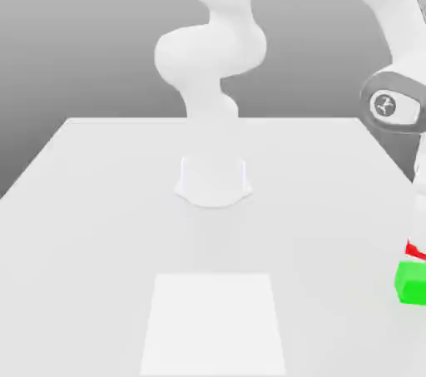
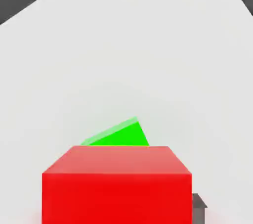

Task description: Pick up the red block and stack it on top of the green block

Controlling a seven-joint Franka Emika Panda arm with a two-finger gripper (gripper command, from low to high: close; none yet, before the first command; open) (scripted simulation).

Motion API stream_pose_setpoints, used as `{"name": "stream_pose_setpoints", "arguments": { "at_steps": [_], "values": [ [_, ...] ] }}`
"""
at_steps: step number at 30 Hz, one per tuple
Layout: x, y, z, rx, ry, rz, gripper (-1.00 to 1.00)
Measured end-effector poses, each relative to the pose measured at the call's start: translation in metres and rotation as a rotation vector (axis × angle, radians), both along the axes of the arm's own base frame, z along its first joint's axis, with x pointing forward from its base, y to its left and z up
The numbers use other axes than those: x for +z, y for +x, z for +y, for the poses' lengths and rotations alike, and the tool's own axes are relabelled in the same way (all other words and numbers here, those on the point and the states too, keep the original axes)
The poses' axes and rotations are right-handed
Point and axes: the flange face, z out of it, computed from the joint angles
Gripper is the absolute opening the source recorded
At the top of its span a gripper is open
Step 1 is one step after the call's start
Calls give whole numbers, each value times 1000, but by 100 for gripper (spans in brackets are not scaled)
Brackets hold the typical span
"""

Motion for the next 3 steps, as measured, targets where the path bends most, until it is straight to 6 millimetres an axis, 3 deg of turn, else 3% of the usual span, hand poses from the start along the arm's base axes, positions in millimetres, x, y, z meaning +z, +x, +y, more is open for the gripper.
{"name": "stream_pose_setpoints", "arguments": {
  "at_steps": [3],
  "values": [
    [0, 0, 0, 0, 0, 0, 100]
  ]
}}
